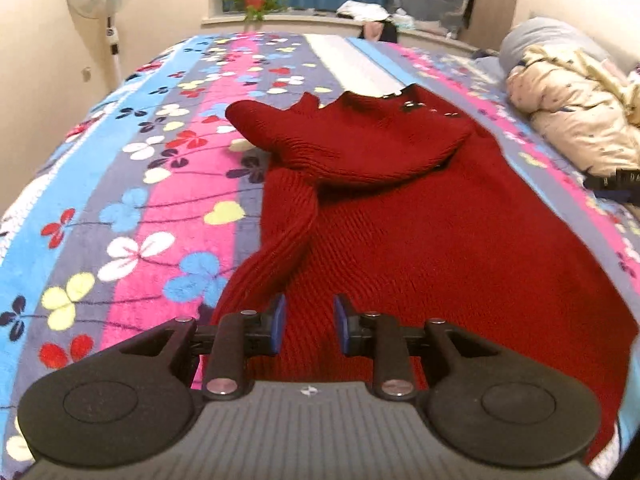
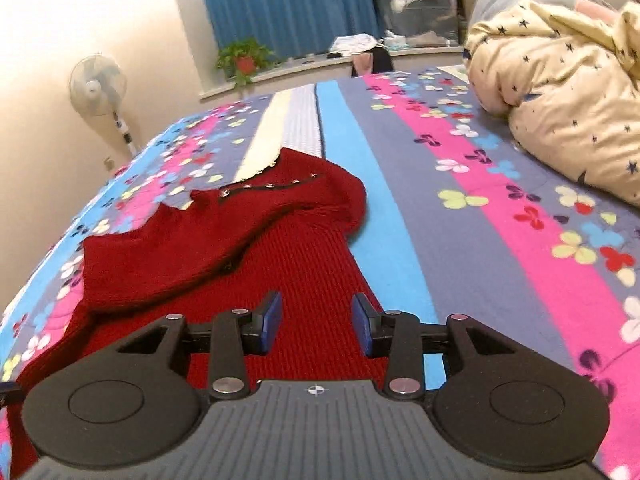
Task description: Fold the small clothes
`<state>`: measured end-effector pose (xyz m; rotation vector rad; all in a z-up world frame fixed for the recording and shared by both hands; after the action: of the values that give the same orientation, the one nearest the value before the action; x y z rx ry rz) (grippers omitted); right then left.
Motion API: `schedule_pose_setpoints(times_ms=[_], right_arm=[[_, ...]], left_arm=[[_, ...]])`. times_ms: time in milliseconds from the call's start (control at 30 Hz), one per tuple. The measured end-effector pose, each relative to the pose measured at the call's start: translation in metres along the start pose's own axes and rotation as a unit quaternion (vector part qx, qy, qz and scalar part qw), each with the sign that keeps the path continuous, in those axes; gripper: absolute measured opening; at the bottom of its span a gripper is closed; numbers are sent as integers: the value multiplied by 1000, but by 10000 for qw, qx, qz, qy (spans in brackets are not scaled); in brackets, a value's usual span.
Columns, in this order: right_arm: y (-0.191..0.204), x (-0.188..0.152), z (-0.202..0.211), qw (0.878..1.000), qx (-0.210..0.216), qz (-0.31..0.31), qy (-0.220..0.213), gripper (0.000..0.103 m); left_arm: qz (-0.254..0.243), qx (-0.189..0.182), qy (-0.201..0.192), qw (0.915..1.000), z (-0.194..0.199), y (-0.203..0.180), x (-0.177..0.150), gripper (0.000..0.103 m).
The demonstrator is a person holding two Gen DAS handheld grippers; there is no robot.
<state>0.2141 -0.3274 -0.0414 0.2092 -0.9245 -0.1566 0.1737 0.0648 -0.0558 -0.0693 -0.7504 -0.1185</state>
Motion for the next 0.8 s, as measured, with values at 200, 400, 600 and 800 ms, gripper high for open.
schedule_pose_setpoints(times_ms=[200, 400, 600, 800], right_arm=[[9, 13, -26, 9998, -38, 72, -157, 40], [-12, 29, -34, 9987, -192, -388, -275, 40], [-32, 33, -36, 9977, -249, -620, -125, 40], [-39, 32, -45, 9972, -350, -654, 8, 40]], left_arm=[[327, 336, -331, 9984, -43, -53, 55, 37], [194, 548, -505, 9970, -108, -126, 113, 66], [-452, 891, -602, 9932, -182, -201, 148, 85], [-1345, 1031, -454, 9845, -241, -240, 157, 83]])
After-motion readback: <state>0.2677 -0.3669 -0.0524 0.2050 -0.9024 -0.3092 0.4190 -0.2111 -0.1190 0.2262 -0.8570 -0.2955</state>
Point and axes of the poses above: each gripper's, at about its wrist camera, not at the fingertips, and z roughly against the way its jaws point, y to its left, x to its top, the point moved 1 cm from there along -z, roughly the way its jaws point
